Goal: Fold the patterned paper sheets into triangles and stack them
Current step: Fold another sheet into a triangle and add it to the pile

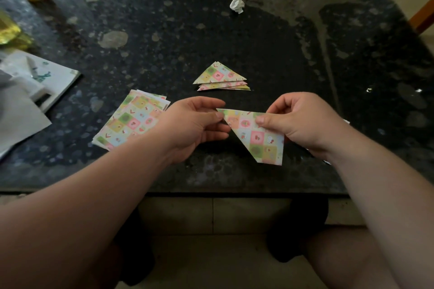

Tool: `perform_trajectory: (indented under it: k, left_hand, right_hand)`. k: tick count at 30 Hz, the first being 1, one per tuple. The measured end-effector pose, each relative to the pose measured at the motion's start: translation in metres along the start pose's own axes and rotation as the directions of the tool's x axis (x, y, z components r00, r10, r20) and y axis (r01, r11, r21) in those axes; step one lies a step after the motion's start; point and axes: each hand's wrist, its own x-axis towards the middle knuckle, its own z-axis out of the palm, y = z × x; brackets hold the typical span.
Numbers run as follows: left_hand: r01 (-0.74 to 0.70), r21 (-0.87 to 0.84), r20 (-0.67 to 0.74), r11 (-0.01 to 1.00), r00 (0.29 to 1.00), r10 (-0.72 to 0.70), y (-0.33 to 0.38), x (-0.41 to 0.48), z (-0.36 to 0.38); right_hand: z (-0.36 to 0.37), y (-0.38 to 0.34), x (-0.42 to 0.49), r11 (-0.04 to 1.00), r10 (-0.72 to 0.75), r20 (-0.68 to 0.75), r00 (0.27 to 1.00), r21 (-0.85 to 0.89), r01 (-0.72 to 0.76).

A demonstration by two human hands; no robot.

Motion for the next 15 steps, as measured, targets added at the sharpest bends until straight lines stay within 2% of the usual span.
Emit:
perform_trajectory:
  k: [3, 7, 10, 15]
  left_hand:
    - [0.028, 0.024, -0.046, 0.999, 0.999, -0.027, -0.004, 0.002, 0.002]
    - [0.057, 0.075, -0.092, 0.996, 0.994, -0.050, -0.005, 0.003, 0.001]
    - [0.083, 0.264, -0.152, 0.961, 0.987, -0.044, -0.008, 0.005, -0.003]
    - [0.138, 0.576, -0.155, 0.806, 0.986, -0.058, -0.009, 0.002, -0.007]
  right_hand:
    - [0.007, -0.001, -0.001, 0.989, 0.018, -0.028, 0.999, -0.148, -0.022]
    - [0.013, 0.000, 0.001, 0.989, 0.001, -0.061, 0.998, -0.148, -0.010]
    - [0.024, 0.005, 0.001, 0.991, 0.004, 0.002, 1.000, -0.134, -0.003]
    - [0.038, 0.014, 0.004, 0.982, 0.043, 0.070, 0.997, -0.184, -0.029]
